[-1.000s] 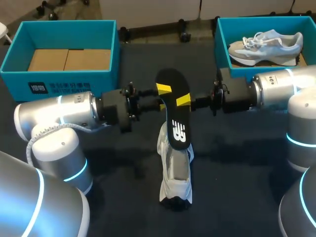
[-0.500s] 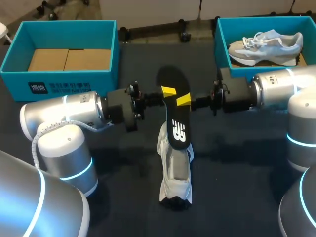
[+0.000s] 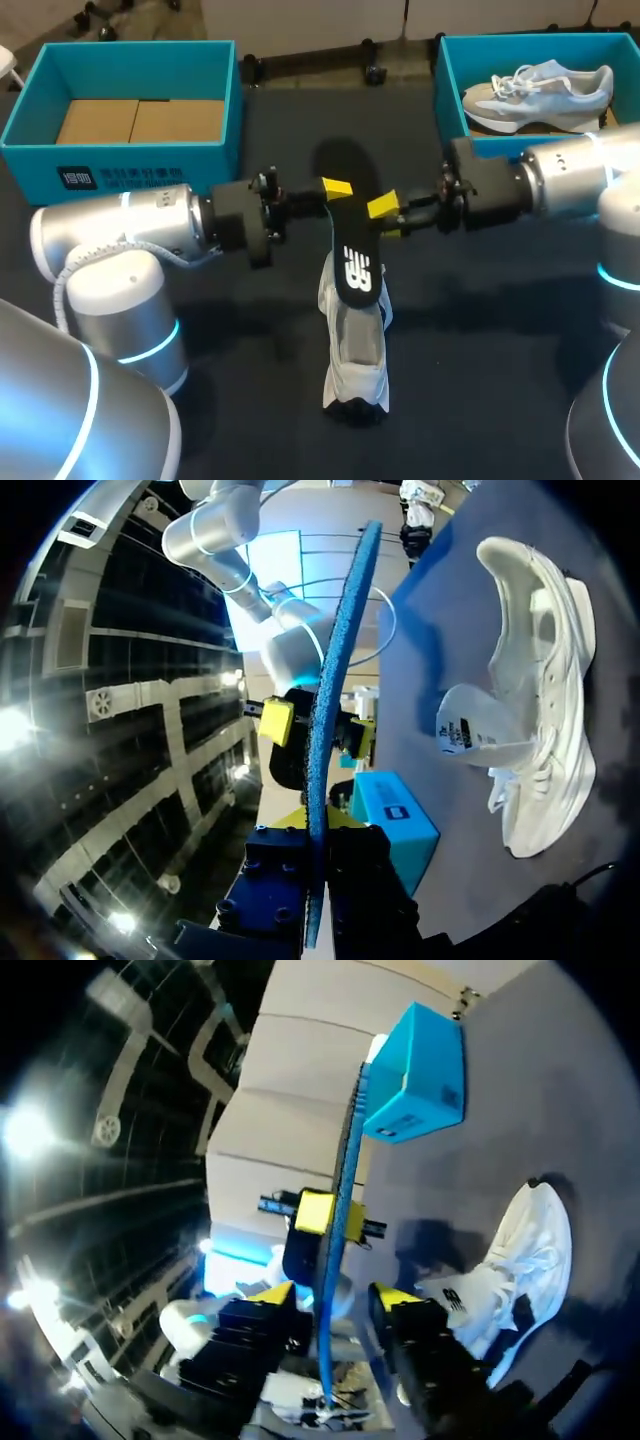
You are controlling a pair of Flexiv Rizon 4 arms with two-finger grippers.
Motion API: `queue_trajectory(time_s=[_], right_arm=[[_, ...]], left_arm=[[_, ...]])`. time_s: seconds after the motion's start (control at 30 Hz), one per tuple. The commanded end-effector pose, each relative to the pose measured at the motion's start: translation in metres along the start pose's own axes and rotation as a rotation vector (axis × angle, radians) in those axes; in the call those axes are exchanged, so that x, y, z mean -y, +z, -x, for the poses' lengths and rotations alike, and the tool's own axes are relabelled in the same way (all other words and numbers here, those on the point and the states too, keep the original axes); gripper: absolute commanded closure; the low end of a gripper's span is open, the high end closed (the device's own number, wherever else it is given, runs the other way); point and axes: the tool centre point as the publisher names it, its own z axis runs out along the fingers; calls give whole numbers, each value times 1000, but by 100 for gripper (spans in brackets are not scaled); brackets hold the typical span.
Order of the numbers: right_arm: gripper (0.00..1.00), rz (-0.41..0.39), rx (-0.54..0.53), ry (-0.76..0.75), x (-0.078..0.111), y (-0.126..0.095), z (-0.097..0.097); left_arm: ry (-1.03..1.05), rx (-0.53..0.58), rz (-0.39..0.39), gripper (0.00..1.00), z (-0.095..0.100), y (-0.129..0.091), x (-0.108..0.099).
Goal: Take the shoe out of the shoebox, open the shoe tongue, remove and reinsert the insole, then place the shoe into the shoebox
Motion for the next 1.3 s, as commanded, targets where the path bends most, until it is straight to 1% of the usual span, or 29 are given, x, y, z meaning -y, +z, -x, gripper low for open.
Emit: queue_trajectory(time_s=[0.03, 0.17, 0.23, 0.43, 0.47, 0.5, 0.57, 0.93, 0.97, 1.03, 1.07, 1.1, 1.13, 1.17, 1.23, 1.27, 1.3], right_arm=[[0, -76, 27, -29, 6, -36, 2], [0, -129, 81, -94, 13, -56, 7], [0, -159, 121, -127, 16, -65, 9], [0, -225, 206, -206, 25, -84, 16], [0, -252, 226, -196, 26, -86, 18], [0, -340, 243, -170, 26, -86, 20], [0, -340, 243, -170, 26, -86, 20], [0, -340, 243, -170, 26, -86, 20], [0, -415, 293, -254, 30, -87, 17], [0, -506, 353, -375, 37, -91, 16], [0, -522, 363, -393, 38, -91, 16], [0, -588, 399, -441, 43, -94, 17], [0, -622, 431, -477, 47, -97, 19], [0, -644, 430, -498, 49, -99, 20], [0, -709, 497, -557, 58, -102, 23], [0, -718, 501, -553, 59, -102, 24], [0, -718, 501, -553, 59, -102, 24]], left_arm=[[-11, -30, -2, 100, 10, -31, 14], [-66, -60, -17, 100, 15, -48, 28], [-100, -83, -31, 100, 16, -56, 38], [-184, -145, -65, 100, 15, -65, 66], [-200, -153, -76, 100, 15, -67, 70], [-220, -165, -89, 100, 15, -68, 75], [-215, -227, -110, 100, 15, -72, 83], [-215, -227, -110, 100, 15, -72, 83], [-255, -221, -108, 100, 16, -73, 88], [-324, -227, -116, 100, 16, -75, 97], [-329, -229, -114, 100, 16, -76, 98], [-366, -241, -116, 100, 15, -77, 105], [-407, -239, -127, 100, 16, -79, 112], [-430, -240, -132, 100, 16, -80, 115], [-598, -231, -195, 100, 17, -85, 129], [-614, -232, -200, 100, 17, -85, 131], [-620, -257, -235, 100, 16, -90, 143]])
